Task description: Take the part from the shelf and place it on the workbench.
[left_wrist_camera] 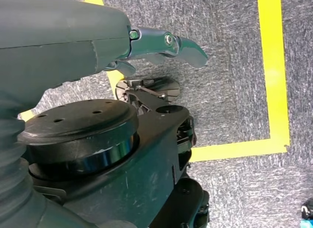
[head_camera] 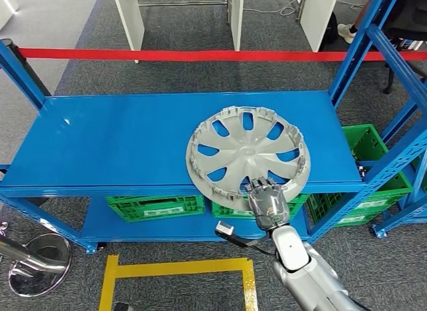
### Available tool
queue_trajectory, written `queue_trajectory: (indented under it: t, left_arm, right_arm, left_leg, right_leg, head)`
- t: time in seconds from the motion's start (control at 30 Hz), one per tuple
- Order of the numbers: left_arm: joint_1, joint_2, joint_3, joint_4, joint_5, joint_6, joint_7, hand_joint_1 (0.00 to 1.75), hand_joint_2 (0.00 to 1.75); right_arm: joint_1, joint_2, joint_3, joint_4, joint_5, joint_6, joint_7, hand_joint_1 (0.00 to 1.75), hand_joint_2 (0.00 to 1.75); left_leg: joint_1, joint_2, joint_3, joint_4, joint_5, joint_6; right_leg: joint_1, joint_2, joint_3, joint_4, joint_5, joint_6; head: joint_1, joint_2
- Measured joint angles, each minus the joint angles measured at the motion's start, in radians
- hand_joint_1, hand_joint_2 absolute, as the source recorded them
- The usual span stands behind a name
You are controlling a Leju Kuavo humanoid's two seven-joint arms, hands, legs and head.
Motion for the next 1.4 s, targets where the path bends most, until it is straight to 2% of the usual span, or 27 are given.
queue_trajectory:
  t: [0.27,0.4,0.53,0.77,0.9,0.97,1.17,1.4]
  left_arm:
    - [0.002,-0.002,0.0,0.0,0.015,0.006,-0.008,0.0,1.75]
    - [0.003,-0.003,0.0,0.0,0.018,0.011,-0.008,0.0,1.75]
    - [0.003,-0.004,0.0,0.0,0.02,0.013,-0.008,0.0,1.75]
    - [0.003,-0.008,0.0,0.0,0.025,0.013,-0.006,0.0,1.75]
    - [0.002,-0.01,0.0,0.0,0.024,0.015,-0.004,0.0,1.75]
    - [0.001,-0.01,0.0,0.0,0.024,0.017,-0.004,0.0,1.75]
    - [-0.001,-0.011,0.0,0.0,0.023,0.018,0.004,0.0,1.75]
    - [-0.002,-0.011,-0.001,0.0,0.022,0.018,0.012,0.0,1.75]
  right_arm:
    - [0.086,-0.013,-0.005,-0.252,0.033,-0.007,-0.004,1.75,1.75]
    - [0.105,-0.048,0.024,-0.432,0.038,-0.008,0.029,1.75,1.75]
    - [0.111,-0.076,0.054,-0.583,0.038,-0.008,0.015,1.75,1.75]
    - [0.126,-0.088,0.077,-0.749,0.038,-0.008,-0.081,1.75,1.75]
    - [0.15,-0.086,0.055,-0.835,0.038,-0.008,-0.241,1.75,1.75]
    - [0.164,-0.08,0.047,-0.869,0.038,-0.008,-0.291,1.75,1.75]
    - [0.205,-0.046,0.01,-0.935,0.038,-0.007,-0.371,1.75,1.75]
    - [0.227,-0.004,0.0,-0.991,0.038,-0.007,-0.412,1.75,1.75]
  left_leg:
    - [0.0,0.0,-0.001,0.0,0.0,0.0]
    - [0.0,0.0,-0.001,0.0,0.0,0.0]
    - [0.0,0.001,-0.001,0.0,0.0,0.0]
    - [0.0,0.001,-0.001,0.0,0.0,0.0]
    - [0.0,0.001,-0.001,0.0,0.0,0.0]
    - [0.0,0.001,-0.001,0.0,0.0,0.0]
    - [0.0,0.002,-0.001,0.0,0.0,0.0]
    - [0.0,0.002,-0.001,0.0,0.0,0.0]
  right_leg:
    - [0.0,0.0,-0.001,0.0,0.0,0.0]
    - [0.0,0.0,-0.001,0.0,0.0,0.0]
    - [0.0,0.001,-0.001,0.0,0.0,0.0]
    - [0.0,0.001,-0.001,0.0,0.0,0.0]
    - [0.0,0.002,-0.001,0.0,0.0,0.0]
    - [0.0,0.001,-0.001,0.0,0.0,0.0]
    - [0.0,0.002,-0.001,0.0,0.0,0.0]
    - [0.0,0.002,-0.001,0.0,0.0,0.0]
  head:
    - [0.0,0.0]
    - [0.0,0.0]
    - [0.0,0.0]
    - [0.0,0.0]
    - [0.0,0.0]
    - [0.0,0.0]
    - [0.0,0.0]
    - [0.0,0.0]
